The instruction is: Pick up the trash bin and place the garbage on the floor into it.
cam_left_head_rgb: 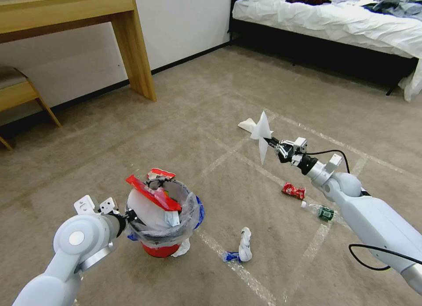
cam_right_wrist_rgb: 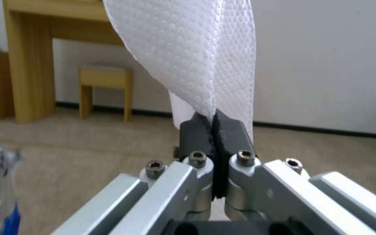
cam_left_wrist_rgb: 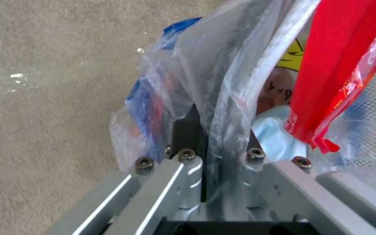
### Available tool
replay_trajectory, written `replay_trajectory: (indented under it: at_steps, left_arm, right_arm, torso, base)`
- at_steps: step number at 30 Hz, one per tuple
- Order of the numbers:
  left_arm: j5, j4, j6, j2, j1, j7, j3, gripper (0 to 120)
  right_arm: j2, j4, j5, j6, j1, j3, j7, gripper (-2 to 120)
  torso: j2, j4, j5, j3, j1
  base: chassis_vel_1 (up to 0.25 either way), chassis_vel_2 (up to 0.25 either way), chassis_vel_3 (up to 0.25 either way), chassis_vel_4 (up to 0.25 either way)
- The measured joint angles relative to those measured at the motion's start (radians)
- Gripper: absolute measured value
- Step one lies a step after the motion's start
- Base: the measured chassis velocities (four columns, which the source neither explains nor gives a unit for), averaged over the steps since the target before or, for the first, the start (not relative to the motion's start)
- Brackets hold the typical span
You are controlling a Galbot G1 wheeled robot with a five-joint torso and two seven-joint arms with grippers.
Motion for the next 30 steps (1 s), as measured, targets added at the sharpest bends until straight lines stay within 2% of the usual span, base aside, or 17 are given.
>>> replay_trajectory:
  at_steps: [6, 11, 14, 18, 20, 30]
  left_arm:
    - [-0.003, -0.002, -0.001, -0.006, -0.004, 0.000, 0.004, 4]
    - [-0.008, 0.002, -0.005, -0.020, -0.014, 0.003, 0.010, 4]
    - [-0.011, 0.006, -0.006, -0.028, -0.016, 0.003, 0.014, 4]
    - [-0.011, 0.008, -0.006, -0.033, -0.018, 0.004, 0.017, 4]
    - [-0.014, 0.009, -0.007, -0.033, -0.024, 0.004, 0.019, 4]
    - [-0.024, 0.010, -0.011, -0.027, -0.028, 0.006, 0.018, 4]
  right_arm:
    - [0.017, 0.043, 0.074, 0.001, 0.008, 0.036, -0.016, 0]
    - [0.019, 0.183, 0.189, -0.048, 0.011, 0.047, -0.020, 0]
    - [0.023, 0.239, 0.217, -0.069, 0.014, 0.034, -0.012, 0]
    - [0.030, 0.300, 0.226, -0.088, 0.022, 0.014, -0.002, 0]
    - [0.039, 0.375, 0.223, -0.113, 0.031, -0.020, 0.006, 0]
    - [0.051, 0.490, 0.210, -0.141, 0.049, -0.152, 0.017, 0]
  torso:
    - [0.000, 0.0000, 0.0000, 0.000, 0.000]
    - [0.000, 0.0000, -0.0002, 0.000, 0.000]
    - [0.000, 0.0000, -0.0002, 0.000, 0.000]
    - [0.000, 0.0001, -0.0002, 0.000, 0.000]
    - [0.000, 0.0000, -0.0003, 0.000, 0.000]
    - [0.000, 0.0001, -0.0002, 0.000, 0.000]
  base:
    - [0.000, 0.000, 0.000, 0.000]
    - [0.000, 0.000, 0.000, 0.000]
    - [0.000, 0.000, 0.000, 0.000]
    - [0.000, 0.000, 0.000, 0.000]
    - [0.000, 0.000, 0.000, 0.000]
    - [0.000, 0.000, 0.000, 0.000]
